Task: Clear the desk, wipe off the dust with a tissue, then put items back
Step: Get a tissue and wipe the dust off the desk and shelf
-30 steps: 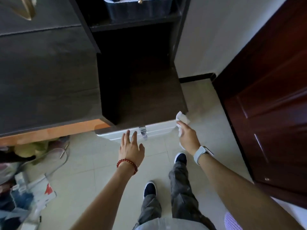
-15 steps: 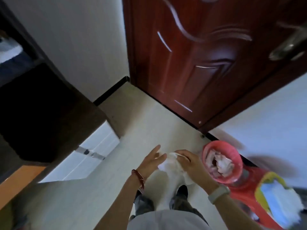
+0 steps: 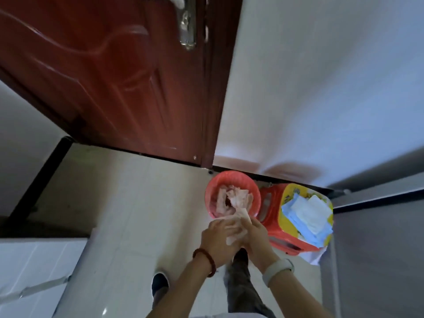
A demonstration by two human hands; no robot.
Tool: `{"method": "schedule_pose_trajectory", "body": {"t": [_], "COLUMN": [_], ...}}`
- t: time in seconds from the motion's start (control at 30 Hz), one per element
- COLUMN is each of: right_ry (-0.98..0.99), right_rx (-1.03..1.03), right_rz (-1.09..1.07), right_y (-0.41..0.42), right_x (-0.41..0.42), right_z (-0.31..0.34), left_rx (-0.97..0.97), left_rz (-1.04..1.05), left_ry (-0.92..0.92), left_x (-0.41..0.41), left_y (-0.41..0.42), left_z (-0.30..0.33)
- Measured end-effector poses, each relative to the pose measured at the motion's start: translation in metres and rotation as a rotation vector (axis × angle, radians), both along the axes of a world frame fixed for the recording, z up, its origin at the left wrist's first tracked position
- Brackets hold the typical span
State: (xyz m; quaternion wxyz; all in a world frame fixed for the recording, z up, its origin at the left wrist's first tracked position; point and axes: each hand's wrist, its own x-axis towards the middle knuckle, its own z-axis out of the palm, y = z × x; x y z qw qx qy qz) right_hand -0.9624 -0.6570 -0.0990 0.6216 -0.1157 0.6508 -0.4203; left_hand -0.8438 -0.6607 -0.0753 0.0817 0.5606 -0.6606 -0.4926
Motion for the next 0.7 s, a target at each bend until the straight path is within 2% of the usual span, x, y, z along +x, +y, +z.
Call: {"method": "schedule_pose_trajectory", "body": {"t": [0.07,0.17,0.23,0.37,0.4,0.47,0.57,0.63,0.67,0.7], "right_ry": [0.173,0.338,0.369,0.587,0.743,1.151,1.178,1.160,1.047,0.920], "right_rx": [0.053,0.090,0.129,0.108,0.023,-0.164,-0.204,-0.191,-0.126,-0.199], "right_rz": [-0.008,0.278,0.434,0.721,0.732,0.906,1.360,1.482,1.418,1.302], "right_y": [-0.027,-0.071,-0.098,-0.122,-0.118,-0.118,-0.099,-0.093,-0.089,-0.089], "right_x": [-0.036,-0.070,-0.088,-0.094,-0.095,-0.086,-0.060,-0.034,-0.021,-0.003], "right_z": [-0.036,-0.098,-0.139,-0.152,-0.155,-0.122,-0.084,-0.047,-0.033,-0.010], "left_rx": [0.014,0.058,0.116,0.179,0.182,0.162,0.091,0.043,0.019,0.004], "left_rz": [0.099,0.208,0.192,0.164,0.178,0.251,0.388,0.497,0.543,0.585], "left_ry": [-0.041,-0.222,-0.353,-0.488,-0.489,-0.470,-0.412,-0.367,-0.358,-0.362], "left_x": [-0.025,-0.036,-0.035,-0.027,-0.025,-0.021,-0.005,0.015,0.029,0.045], "left_y": [-0.015,-0.037,-0.048,-0.066,-0.067,-0.068,-0.061,-0.048,-0.039,-0.030], "left_z": [-0.020,-0.059,-0.080,-0.105,-0.106,-0.102,-0.081,-0.059,-0.047,-0.034]}}
